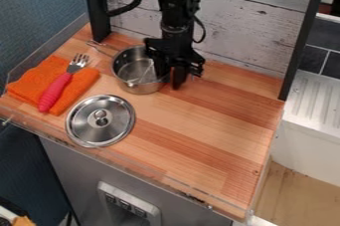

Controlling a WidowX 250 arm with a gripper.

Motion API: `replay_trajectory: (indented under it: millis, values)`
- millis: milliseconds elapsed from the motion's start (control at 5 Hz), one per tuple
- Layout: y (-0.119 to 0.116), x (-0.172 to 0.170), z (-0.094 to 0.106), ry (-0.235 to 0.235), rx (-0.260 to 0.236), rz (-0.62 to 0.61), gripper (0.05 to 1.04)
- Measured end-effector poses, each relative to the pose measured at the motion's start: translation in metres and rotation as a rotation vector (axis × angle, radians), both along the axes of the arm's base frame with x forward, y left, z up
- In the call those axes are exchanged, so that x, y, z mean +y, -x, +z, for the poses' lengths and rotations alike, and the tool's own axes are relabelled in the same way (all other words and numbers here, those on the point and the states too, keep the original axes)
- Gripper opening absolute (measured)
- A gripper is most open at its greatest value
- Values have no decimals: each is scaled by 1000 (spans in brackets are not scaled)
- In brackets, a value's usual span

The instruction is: Place the silver pan on the center of the table

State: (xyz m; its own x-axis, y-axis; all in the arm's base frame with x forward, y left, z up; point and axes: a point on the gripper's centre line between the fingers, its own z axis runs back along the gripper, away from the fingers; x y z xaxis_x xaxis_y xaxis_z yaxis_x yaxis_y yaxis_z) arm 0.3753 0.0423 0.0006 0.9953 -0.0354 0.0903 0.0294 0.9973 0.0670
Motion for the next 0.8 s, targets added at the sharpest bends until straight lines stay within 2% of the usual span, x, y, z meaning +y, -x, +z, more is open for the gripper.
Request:
replay_trajectory:
  millis: [200,400,600,800]
  values:
    - [3,0,-1,5,6,-17,165]
    - [8,3,10,26,-12,-25,85]
    - [18,-13,26,62,-40,-109,81]
    - [34,-52,32,78,-43,-221,81]
